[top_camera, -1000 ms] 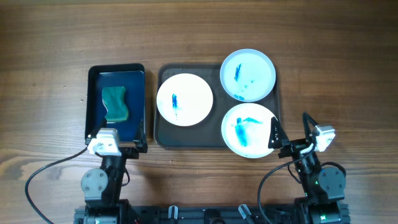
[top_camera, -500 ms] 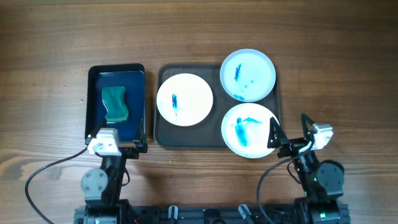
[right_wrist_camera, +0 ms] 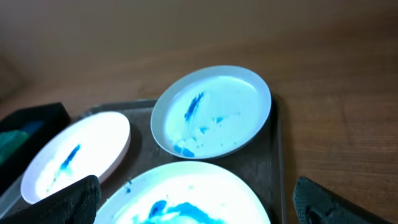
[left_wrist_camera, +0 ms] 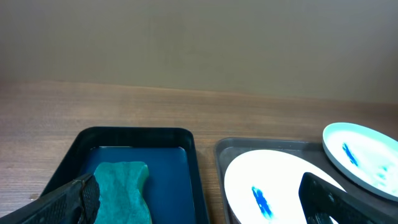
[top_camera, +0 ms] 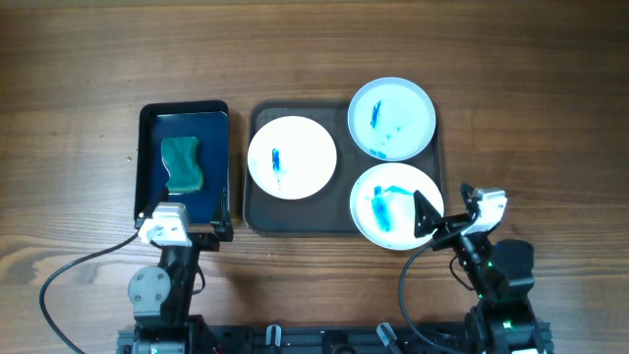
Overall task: Clean dirty plates on tray and stack at the side
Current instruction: 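Move the right gripper toward the white plates on the dark tray, then grasp the rim of the left white plate with the right gripper, then grasp the green sponge in the blue tray with the left gripper, then scrub the held plate with the sponge in the left gripper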
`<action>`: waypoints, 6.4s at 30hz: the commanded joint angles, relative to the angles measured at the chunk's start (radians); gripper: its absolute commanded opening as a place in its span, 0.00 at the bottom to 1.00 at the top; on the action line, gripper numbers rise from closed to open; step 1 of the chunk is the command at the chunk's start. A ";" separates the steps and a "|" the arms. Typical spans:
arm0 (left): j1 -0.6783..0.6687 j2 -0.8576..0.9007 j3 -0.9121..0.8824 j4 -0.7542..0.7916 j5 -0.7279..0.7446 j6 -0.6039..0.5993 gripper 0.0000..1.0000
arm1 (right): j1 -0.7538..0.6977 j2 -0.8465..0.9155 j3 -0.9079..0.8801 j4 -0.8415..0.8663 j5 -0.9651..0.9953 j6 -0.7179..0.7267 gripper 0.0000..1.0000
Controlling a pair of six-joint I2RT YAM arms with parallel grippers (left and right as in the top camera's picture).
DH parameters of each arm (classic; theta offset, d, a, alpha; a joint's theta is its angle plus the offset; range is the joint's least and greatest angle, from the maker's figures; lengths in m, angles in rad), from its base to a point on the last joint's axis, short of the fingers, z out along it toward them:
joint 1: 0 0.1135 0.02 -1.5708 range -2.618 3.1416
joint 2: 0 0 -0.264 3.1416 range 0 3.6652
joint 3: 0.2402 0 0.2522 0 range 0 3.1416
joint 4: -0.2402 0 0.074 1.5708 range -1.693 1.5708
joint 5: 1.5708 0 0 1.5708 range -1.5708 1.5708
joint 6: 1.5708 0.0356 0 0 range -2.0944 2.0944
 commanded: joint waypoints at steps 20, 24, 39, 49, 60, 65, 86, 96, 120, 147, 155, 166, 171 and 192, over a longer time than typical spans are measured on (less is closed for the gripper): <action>-0.004 0.007 0.184 -0.202 0.005 -0.100 1.00 | 0.005 0.620 0.563 -0.170 -0.238 -0.156 1.00; -0.004 0.076 0.312 -0.279 0.005 -0.126 1.00 | 0.005 0.724 0.751 -0.347 -0.245 -0.163 1.00; -0.004 0.996 1.233 -0.818 0.146 -0.172 1.00 | 0.035 0.888 1.241 -0.855 -0.308 -0.317 1.00; -0.004 1.219 1.295 -0.958 0.271 -0.172 1.00 | 0.137 1.142 1.379 -0.953 -0.330 -0.406 1.00; -0.004 1.252 1.295 -0.982 0.209 -0.172 1.00 | 0.179 1.220 1.379 -0.927 -0.259 -0.174 0.99; -0.003 1.259 1.295 -0.984 0.071 -0.194 1.00 | 0.291 1.303 1.400 -0.940 -0.111 -0.063 0.84; 0.005 1.434 1.295 -0.923 -0.131 -0.276 1.00 | 0.418 1.736 1.561 -0.921 0.060 0.091 0.26; 0.005 1.436 1.295 -0.945 -0.154 -0.273 1.00 | 0.422 1.812 1.560 -0.902 0.060 0.080 0.26; 0.090 1.615 1.279 -0.945 -0.208 -0.211 0.98 | 0.422 1.864 1.558 -0.866 0.086 0.034 0.04; 0.090 1.896 1.270 -0.781 -0.157 -0.197 0.55 | 0.422 1.864 1.558 -0.881 0.086 0.057 0.04; 0.090 1.936 1.263 -0.778 -0.183 -0.198 0.54 | 0.422 1.864 1.558 -0.881 0.086 0.055 0.04; 0.090 1.964 1.264 -0.798 -0.181 -0.198 0.04 | 0.422 1.864 1.558 -0.880 0.085 0.055 0.04; 0.090 1.916 1.310 -0.869 -0.122 -0.192 0.04 | 0.422 1.863 1.558 -0.885 0.067 0.058 0.04; -0.284 1.823 1.359 -0.784 0.092 -0.428 0.04 | 0.340 1.864 1.558 -0.906 -0.163 0.185 0.04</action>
